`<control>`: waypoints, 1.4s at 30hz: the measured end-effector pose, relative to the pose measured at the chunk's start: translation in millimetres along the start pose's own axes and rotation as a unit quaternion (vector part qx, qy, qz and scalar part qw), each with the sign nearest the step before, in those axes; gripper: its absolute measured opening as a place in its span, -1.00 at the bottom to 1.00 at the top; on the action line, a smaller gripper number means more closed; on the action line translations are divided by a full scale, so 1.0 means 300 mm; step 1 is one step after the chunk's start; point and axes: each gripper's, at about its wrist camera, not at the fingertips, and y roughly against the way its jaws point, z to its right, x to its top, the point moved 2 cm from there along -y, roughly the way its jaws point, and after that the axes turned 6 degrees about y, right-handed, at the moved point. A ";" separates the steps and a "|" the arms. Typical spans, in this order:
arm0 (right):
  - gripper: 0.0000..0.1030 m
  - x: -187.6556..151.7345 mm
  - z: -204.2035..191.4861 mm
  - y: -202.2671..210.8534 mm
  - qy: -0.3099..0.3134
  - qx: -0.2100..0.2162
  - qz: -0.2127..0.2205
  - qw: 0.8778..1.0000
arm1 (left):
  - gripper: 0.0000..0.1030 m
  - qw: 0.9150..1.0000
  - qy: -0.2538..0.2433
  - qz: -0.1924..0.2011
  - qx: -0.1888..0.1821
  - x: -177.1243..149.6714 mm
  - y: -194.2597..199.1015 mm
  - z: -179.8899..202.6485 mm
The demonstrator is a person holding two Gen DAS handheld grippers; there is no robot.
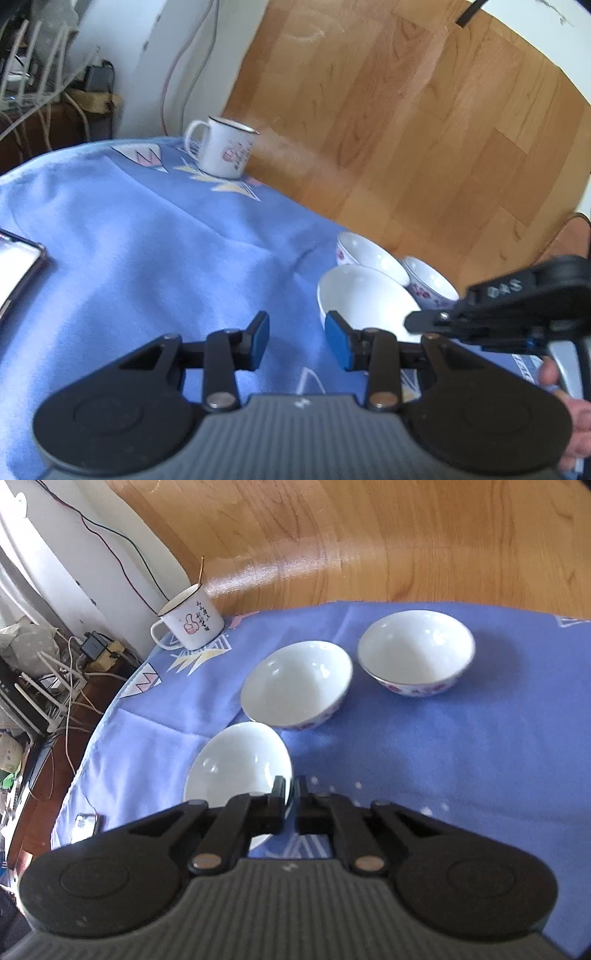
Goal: Organize plates and bowls
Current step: 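Grasp the rim of a white bowl with the right gripper and lift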
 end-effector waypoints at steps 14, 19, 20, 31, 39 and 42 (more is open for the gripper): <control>-0.86 -0.211 0.155 0.285 -0.044 0.007 0.034 0.998 | -0.46 0.981 -0.114 -0.138 -0.073 -0.142 -0.001 0.307; -0.86 -0.271 0.235 0.365 -0.070 -0.004 0.050 0.996 | -0.61 0.972 -0.144 -0.163 -0.086 -0.197 -0.015 0.421; -0.86 -0.280 0.254 0.382 -0.075 -0.009 0.055 0.996 | -0.61 0.970 -0.149 -0.168 -0.091 -0.202 -0.021 0.452; -0.87 -0.358 0.505 0.592 -0.118 -0.071 0.106 0.985 | -0.61 0.946 -0.210 -0.211 -0.131 -0.331 -0.094 0.810; -0.87 -0.418 0.645 0.680 -0.148 -0.104 0.122 0.976 | -0.61 0.931 -0.249 -0.228 -0.134 -0.432 -0.136 0.965; -0.87 -0.428 0.664 0.673 -0.147 -0.112 0.118 0.976 | -0.61 0.930 -0.256 -0.232 -0.129 -0.445 -0.148 0.980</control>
